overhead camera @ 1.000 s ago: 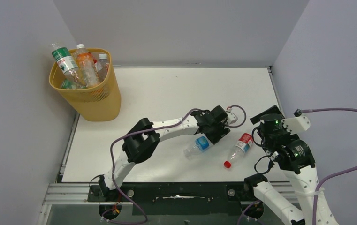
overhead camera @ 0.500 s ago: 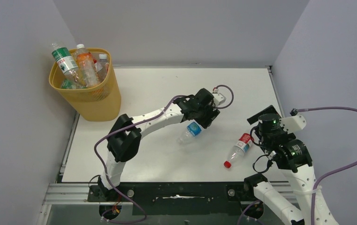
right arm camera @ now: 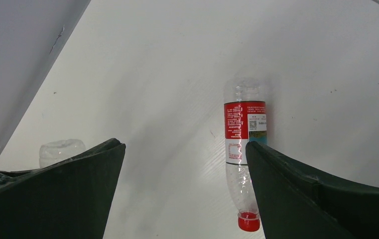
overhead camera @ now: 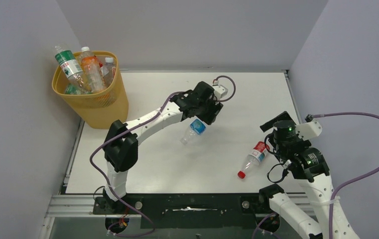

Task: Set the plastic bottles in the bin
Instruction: Pick up the plastic bottle at the center of the board, then place the plastic bottle in the trash bin.

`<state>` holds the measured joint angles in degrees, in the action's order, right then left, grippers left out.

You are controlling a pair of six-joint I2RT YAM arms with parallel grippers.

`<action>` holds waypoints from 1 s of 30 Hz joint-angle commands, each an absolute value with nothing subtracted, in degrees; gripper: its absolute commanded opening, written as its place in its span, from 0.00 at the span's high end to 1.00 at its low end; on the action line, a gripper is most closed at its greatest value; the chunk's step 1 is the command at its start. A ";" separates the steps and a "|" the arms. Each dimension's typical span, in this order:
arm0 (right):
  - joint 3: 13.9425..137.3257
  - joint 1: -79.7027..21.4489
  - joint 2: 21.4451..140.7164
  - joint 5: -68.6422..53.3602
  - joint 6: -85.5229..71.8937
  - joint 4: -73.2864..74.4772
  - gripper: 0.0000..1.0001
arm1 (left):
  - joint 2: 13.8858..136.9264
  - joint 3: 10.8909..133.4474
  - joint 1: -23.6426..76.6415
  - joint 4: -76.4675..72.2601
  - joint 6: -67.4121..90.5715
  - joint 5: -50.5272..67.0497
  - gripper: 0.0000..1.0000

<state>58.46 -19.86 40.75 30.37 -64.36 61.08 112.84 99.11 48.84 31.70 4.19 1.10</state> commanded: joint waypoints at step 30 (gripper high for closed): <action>51.31 -19.54 43.55 16.32 -54.20 41.95 0.02 | 98.88 133.79 -3.69 32.68 5.43 11.80 0.52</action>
